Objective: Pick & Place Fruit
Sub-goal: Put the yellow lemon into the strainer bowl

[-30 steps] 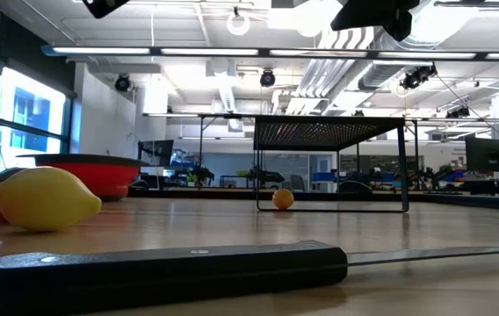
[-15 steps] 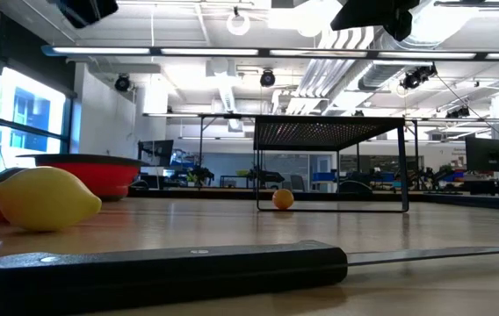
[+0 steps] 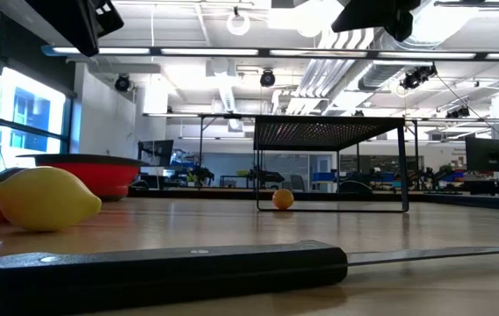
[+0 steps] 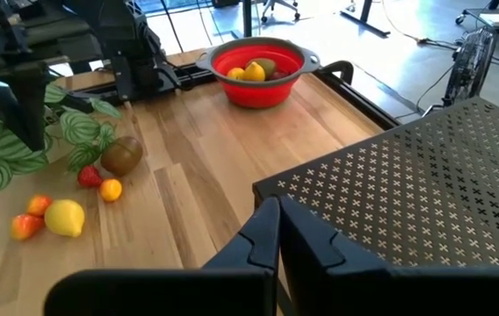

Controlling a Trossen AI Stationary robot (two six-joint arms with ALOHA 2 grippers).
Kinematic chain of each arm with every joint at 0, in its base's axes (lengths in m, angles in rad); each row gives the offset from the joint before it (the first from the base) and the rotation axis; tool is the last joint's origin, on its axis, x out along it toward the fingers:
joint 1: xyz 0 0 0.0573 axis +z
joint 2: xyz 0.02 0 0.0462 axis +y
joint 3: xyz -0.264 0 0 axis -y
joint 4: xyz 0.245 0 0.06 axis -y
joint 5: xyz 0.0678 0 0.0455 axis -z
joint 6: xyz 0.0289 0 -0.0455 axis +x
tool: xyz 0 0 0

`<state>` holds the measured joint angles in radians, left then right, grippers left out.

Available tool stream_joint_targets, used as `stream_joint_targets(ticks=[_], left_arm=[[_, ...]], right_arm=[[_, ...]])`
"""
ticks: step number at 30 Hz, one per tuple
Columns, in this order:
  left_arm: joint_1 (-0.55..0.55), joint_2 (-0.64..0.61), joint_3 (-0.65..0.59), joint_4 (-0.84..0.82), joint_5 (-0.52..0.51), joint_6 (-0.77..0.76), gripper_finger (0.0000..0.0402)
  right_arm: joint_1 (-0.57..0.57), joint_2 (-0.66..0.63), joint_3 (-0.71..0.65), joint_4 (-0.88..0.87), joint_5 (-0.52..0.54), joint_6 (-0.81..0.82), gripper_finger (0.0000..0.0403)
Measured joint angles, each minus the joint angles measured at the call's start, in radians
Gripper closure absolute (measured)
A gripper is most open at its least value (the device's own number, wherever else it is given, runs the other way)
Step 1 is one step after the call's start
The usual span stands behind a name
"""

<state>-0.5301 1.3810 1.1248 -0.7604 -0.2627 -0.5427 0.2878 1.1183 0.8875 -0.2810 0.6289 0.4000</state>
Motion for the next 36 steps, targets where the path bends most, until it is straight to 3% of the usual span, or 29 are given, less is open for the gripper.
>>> stream_joint_targets(ticks=[5,14,18,24,36], left_arm=[[0.000,0.000,0.000,-0.005,0.009,-0.015,0.0342],[0.000,0.000,0.000,-0.005,-0.010,-0.086,0.0183],[0.000,0.000,0.000,-0.004,-0.008,-0.052,0.0139],[0.000,0.000,0.000,0.005,0.072,-0.038,0.0119],[0.000,-0.001,0.000,0.004,0.072,-0.076,0.0119]], right_arm=[[0.000,0.000,0.000,-0.005,0.000,-0.001,0.0400],[0.000,0.000,0.000,-0.005,0.000,-0.003,0.0400],[0.000,0.000,0.000,-0.005,0.000,-0.003,0.0400],[0.000,0.000,0.000,-0.005,0.000,-0.003,0.0400],[0.000,0.000,0.000,-0.005,0.000,-0.003,0.0400]])
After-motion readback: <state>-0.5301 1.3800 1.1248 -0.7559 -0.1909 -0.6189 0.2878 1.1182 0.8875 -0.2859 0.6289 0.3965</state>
